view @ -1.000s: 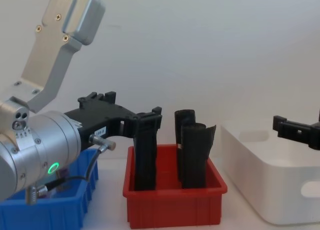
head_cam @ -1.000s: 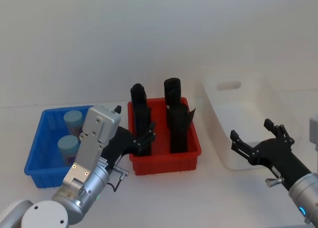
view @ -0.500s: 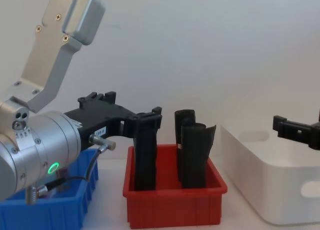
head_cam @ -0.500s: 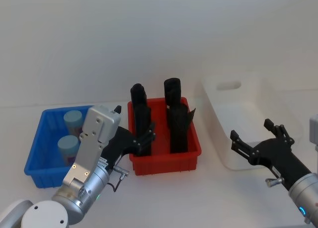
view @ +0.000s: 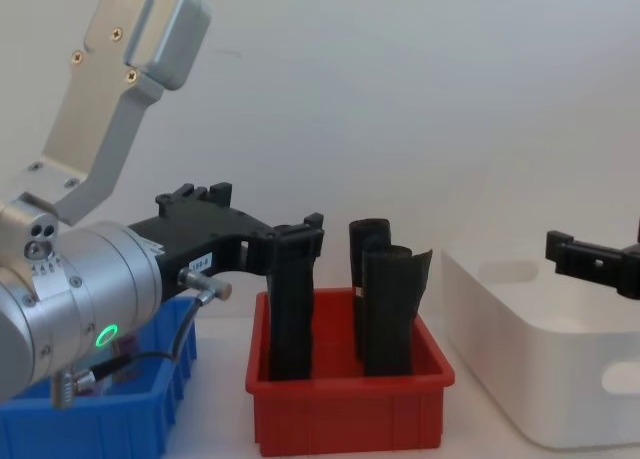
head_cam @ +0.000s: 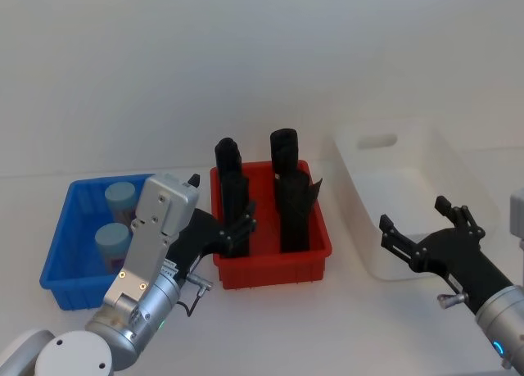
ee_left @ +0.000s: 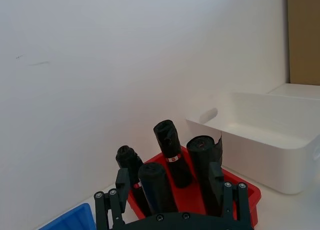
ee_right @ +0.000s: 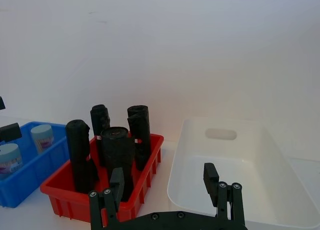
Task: Pick the cotton swabs from the blue box and place them into the white box.
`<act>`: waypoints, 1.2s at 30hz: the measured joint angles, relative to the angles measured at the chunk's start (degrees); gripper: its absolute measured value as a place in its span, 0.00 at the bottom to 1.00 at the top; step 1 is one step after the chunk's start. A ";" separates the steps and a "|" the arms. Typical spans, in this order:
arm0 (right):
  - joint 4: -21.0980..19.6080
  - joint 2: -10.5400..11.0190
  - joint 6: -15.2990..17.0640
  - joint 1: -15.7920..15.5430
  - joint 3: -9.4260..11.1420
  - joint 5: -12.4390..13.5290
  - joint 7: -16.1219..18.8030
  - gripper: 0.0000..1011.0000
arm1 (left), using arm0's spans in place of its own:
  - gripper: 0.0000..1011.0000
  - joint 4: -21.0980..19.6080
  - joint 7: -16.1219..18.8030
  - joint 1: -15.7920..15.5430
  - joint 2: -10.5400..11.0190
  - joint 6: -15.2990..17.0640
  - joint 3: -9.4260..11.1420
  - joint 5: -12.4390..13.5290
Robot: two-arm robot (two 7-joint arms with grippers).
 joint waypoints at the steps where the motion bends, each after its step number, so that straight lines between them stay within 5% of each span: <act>1: 0.00 0.00 0.00 0.00 0.00 0.00 0.00 0.99 | 0.99 0.00 0.00 0.00 0.00 0.00 0.00 0.00; 36: 0.00 0.00 0.00 0.00 0.00 0.00 0.00 0.99 | 0.99 0.00 0.87 -0.10 -0.26 0.56 -0.20 -0.02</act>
